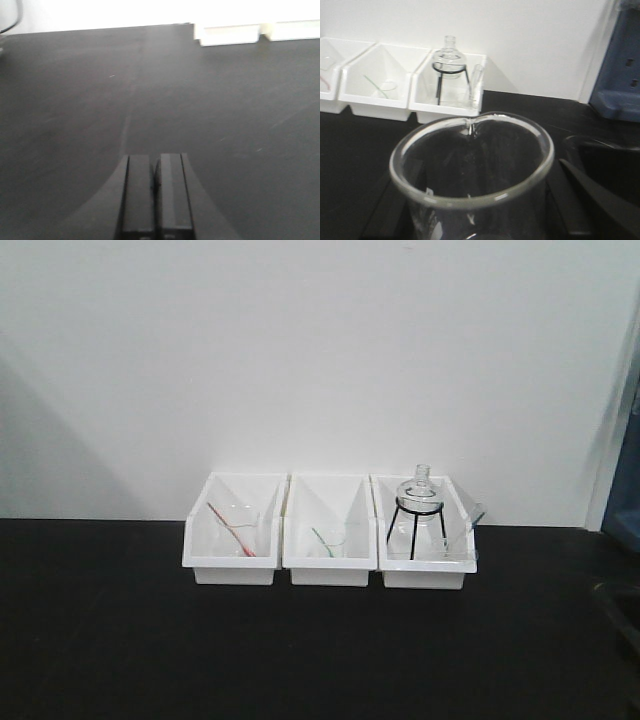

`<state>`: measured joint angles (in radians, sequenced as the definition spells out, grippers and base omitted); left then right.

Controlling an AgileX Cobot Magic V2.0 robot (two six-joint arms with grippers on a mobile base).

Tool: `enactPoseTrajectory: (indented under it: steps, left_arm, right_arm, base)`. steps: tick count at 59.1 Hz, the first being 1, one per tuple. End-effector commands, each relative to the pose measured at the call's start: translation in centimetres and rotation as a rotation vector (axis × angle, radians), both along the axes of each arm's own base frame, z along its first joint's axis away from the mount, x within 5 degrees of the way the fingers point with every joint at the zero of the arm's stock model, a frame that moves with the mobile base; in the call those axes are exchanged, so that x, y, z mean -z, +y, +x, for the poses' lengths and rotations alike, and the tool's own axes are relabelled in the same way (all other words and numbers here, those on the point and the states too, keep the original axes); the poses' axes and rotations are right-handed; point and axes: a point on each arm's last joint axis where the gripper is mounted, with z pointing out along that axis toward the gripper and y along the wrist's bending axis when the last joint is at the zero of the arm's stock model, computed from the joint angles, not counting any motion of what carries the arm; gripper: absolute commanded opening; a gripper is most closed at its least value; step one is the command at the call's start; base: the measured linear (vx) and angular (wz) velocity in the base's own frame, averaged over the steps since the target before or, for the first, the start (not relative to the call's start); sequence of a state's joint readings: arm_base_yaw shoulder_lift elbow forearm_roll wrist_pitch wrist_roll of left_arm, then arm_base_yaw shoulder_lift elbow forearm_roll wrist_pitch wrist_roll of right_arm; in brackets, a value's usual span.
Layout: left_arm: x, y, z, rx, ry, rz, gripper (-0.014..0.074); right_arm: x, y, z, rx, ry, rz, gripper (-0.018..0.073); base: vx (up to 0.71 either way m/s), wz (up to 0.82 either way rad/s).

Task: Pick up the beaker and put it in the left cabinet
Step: 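Drive the base away from the bench while holding the beaker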

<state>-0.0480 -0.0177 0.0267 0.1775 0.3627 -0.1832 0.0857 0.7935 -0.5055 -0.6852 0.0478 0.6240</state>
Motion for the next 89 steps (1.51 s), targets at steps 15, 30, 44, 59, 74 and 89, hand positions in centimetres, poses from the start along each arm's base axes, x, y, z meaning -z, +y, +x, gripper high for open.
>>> enactPoseTrajectory:
  steps: [15, 30, 44, 59, 74, 89]
  left_arm:
    - [-1.23, -0.14, 0.06, 0.018, -0.099, -0.004, 0.0004]
    - [-1.23, -0.14, 0.06, 0.018, -0.099, -0.004, 0.0004]
    - [-1.23, -0.14, 0.06, 0.018, -0.099, -0.004, 0.0004]
    - [-1.23, -0.14, 0.06, 0.018, -0.099, -0.004, 0.0004]
    - [-1.23, -0.14, 0.06, 0.018, -0.099, -0.004, 0.0004]
    - [-1.23, -0.14, 0.06, 0.018, -0.099, -0.004, 0.0004]
  right_arm:
    - [-1.71, 0.26, 0.01, -0.036, -0.092, 0.001, -0.0001]
    - [-1.69, 0.24, 0.01, -0.033, -0.089, 0.0, -0.0001]
    - [-1.69, 0.24, 0.01, -0.033, -0.089, 0.0, -0.0001]
    - [-1.69, 0.24, 0.01, -0.033, -0.089, 0.0, -0.0001]
    - [-1.69, 0.24, 0.01, -0.033, -0.089, 0.0, -0.0001]
    - [-1.69, 0.24, 0.01, -0.033, -0.089, 0.0, -0.0001]
  base:
    - [-0.08, 0.33]
    - [-0.1, 0.44]
    - [-0.13, 0.5]
    - [-0.13, 0.52]
    - [-0.13, 0.51]
    - [-0.1, 0.57]
